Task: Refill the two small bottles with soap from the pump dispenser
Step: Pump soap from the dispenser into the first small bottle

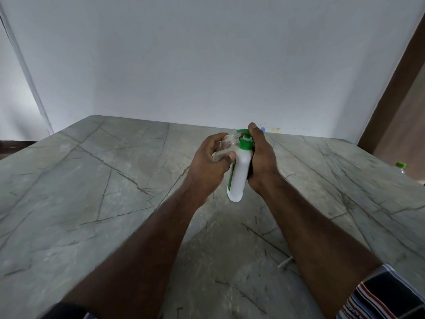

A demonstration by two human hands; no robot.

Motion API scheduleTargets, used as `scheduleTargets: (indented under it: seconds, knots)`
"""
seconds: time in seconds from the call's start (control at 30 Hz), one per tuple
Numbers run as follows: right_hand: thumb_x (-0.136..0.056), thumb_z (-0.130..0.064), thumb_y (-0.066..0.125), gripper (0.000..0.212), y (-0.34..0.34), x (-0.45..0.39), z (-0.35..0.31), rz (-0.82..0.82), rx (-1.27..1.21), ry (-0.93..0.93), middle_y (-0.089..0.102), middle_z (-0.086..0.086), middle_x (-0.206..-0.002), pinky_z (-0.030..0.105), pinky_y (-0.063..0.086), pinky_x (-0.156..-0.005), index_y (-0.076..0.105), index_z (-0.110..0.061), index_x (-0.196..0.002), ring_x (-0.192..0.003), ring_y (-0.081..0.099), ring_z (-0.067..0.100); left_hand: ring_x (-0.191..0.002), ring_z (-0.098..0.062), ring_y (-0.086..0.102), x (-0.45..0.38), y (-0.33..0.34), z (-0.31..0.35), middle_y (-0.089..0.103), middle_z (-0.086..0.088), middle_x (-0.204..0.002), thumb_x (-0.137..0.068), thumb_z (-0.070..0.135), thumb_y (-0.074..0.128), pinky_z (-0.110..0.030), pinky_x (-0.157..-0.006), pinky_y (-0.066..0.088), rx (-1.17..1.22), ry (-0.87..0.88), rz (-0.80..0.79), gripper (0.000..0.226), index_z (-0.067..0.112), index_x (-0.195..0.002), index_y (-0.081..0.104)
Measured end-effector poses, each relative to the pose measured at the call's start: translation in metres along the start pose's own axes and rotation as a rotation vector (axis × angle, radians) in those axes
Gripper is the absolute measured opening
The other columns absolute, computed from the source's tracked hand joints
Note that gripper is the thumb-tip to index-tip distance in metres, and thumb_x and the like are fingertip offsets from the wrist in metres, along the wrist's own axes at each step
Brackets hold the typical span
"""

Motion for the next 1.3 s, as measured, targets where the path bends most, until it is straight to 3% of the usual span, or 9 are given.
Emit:
scheduleTargets:
  seconds: [0.3, 0.47, 0.77, 1.07, 1.3]
  knots:
    - [-0.087, -0.056, 0.059, 0.047, 0.003, 0.003, -0.003, -0.031, -0.030, 0.011, 0.065, 0.014, -0.102, 0.043, 0.047, -0.086, 0.066, -0.011, -0.101, -0.096, 0.059, 0.033, -0.120, -0.014, 0.059, -0.001, 0.001, 0.001, 0.058, 0.006, -0.134, -0.095, 0.010, 0.064, -0.042, -0.097, 0.055, 0.010, 0.013, 0.009, 0.045, 0.027, -0.134, 0.052]
    - [-0.088, -0.047, 0.061, 0.035, 0.002, 0.003, -0.005, 0.008, -0.039, 0.025, 0.068, 0.012, -0.097, 0.042, 0.048, -0.084, 0.069, -0.013, -0.091, -0.093, 0.061, 0.032, -0.119, -0.013, 0.059, -0.002, 0.000, -0.001, 0.061, 0.015, -0.120, -0.093, 0.007, 0.066, -0.043, -0.098, 0.055, 0.019, 0.006, -0.004, 0.044, 0.033, -0.127, 0.054]
    - [-0.088, -0.059, 0.055, 0.048, 0.004, 0.003, -0.003, -0.018, 0.020, -0.020, 0.070, 0.012, -0.099, 0.051, 0.048, -0.095, 0.069, -0.015, -0.097, -0.092, 0.064, 0.031, -0.122, -0.018, 0.058, 0.001, 0.001, 0.003, 0.057, 0.002, -0.137, -0.094, 0.009, 0.064, -0.044, -0.098, 0.055, 0.024, 0.009, -0.006, 0.048, 0.023, -0.138, 0.050]
    - [-0.092, -0.061, 0.046, 0.049, 0.006, 0.006, -0.007, -0.040, 0.094, -0.020, 0.073, 0.009, -0.097, 0.051, 0.049, -0.097, 0.072, -0.020, -0.094, -0.090, 0.068, 0.029, -0.121, -0.019, 0.059, 0.002, 0.001, 0.007, 0.057, 0.003, -0.138, -0.096, 0.012, 0.063, -0.045, -0.098, 0.054, 0.014, 0.003, -0.010, 0.046, 0.024, -0.139, 0.050]
    - [-0.091, -0.062, 0.047, 0.049, 0.005, 0.011, -0.016, -0.082, 0.172, -0.011, 0.073, 0.011, -0.102, 0.050, 0.049, -0.097, 0.072, -0.020, -0.096, -0.094, 0.067, 0.030, -0.112, -0.009, 0.064, 0.005, 0.003, 0.006, 0.063, 0.010, -0.124, -0.096, 0.012, 0.063, -0.039, -0.095, 0.056, 0.050, 0.017, -0.021, 0.044, 0.022, -0.137, 0.050]
Point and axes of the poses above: each hand's wrist, its own x-axis away from the middle knuckle, its own y-axis out of the palm, z = x × y, the point moved 4 cm from there along -x, towards the middle knuckle
